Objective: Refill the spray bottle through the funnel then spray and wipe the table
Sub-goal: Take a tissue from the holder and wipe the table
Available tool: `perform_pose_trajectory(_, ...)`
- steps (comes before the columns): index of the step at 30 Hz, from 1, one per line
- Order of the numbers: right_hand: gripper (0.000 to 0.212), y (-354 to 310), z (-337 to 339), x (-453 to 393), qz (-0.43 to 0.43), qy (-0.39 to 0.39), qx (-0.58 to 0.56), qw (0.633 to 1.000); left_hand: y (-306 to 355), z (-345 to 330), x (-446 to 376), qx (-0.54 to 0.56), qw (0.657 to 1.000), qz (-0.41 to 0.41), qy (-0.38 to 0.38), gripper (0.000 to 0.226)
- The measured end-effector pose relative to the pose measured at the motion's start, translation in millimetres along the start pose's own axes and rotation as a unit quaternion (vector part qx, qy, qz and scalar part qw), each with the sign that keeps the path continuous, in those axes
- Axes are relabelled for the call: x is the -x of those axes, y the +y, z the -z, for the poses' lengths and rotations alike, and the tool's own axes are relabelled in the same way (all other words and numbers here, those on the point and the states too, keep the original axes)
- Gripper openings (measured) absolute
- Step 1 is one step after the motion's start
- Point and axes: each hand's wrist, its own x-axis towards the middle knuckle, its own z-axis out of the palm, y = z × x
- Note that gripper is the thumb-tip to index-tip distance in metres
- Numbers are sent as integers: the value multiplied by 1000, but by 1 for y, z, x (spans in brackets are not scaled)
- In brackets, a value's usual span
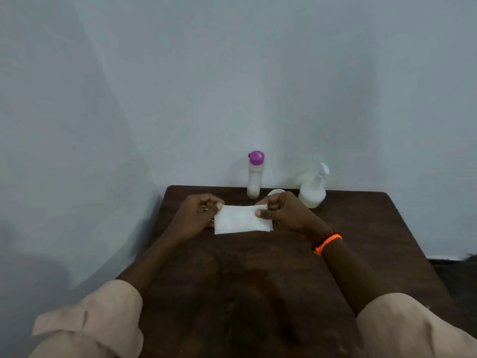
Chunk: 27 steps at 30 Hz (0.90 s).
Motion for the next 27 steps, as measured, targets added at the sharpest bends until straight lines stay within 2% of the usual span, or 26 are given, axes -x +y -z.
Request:
perform_pose_trajectory(2,23,10,0,16,-27,6,-20,999,-2,-21,15,-14,1000,-2,2,12)
perform_pose_trajectory(4,19,15,-3,33,-44,23,-33,998,4,-42,38,-109,992,-58,16,25)
perform_pose_trajectory(7,18,28,-4,47,-63,53,-53,995,15,-80,62,-185,969,-159,-34,40)
perform_pose_trajectory(9,19,35,-5,57,-81,60,-78,992,18,-102,73,-204,958,-193,-52,44)
perform_pose_trajectory(14,16,45,-1,77,-95,52,-120,987,19,-129,81,-199,948,-248,-26,21)
perform_pose_trajectory(17,22,49,3,85,-113,47,-158,980,25,-135,83,-190,951,-243,-10,11)
perform_pose_trajectory(19,36,51,7,89,-120,39,-207,970,34,-142,84,-162,961,-224,15,8)
perform_pose_trajectory(22,48,49,16,97,-126,18,-277,952,42,-148,82,-77,989,-118,50,9)
perform_pose_trajectory(25,38,51,28,103,-129,-21,-274,953,43,-153,79,13,999,-39,10,8)
perform_pose_trajectory(27,29,60,37,101,-136,-35,-237,961,43,-157,73,54,998,10,10,7)
